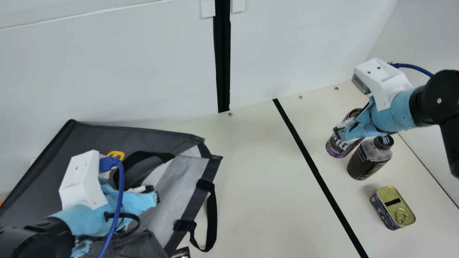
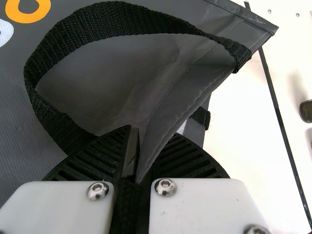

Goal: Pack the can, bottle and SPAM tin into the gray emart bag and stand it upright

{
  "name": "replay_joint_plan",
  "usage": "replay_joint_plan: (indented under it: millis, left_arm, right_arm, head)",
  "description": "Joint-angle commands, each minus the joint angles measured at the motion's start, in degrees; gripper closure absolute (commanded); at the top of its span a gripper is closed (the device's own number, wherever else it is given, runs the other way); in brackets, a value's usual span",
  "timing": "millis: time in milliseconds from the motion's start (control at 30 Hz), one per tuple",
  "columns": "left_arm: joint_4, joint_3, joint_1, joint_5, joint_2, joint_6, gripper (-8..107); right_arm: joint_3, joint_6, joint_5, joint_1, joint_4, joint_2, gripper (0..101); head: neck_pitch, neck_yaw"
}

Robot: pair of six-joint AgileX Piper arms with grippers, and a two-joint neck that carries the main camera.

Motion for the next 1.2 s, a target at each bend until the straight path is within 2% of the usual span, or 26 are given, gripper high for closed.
replay_joint_plan:
  millis: [0,267,633,1167]
  left_arm:
    - [0.0,0.0,0.0,0.0,0.0,0.0,107]
    - [0.0,0.0,0.0,0.0,0.0,0.0,107]
    - [0.0,0.0,0.0,0.0,0.0,0.0,107]
    - [0.0,0.0,0.0,0.0,0.0,0.0,107]
  right_arm:
    - [2.1,-1.6,-0.1,0.0,0.7,-1.8,101]
    - [7.6,-6.1,-0.1,0.7,2.9,-7.1,101]
    - [13.1,-10.4,-0.1,4.2,4.7,-11.9,101]
    - [16.8,-13.8,-0.1,11.0,5.4,-15.2,101]
  head:
    - [-1.3,0.0]
    - [-1.3,0.0]
    - [-1.3,0.0]
    - [-1.3,0.0]
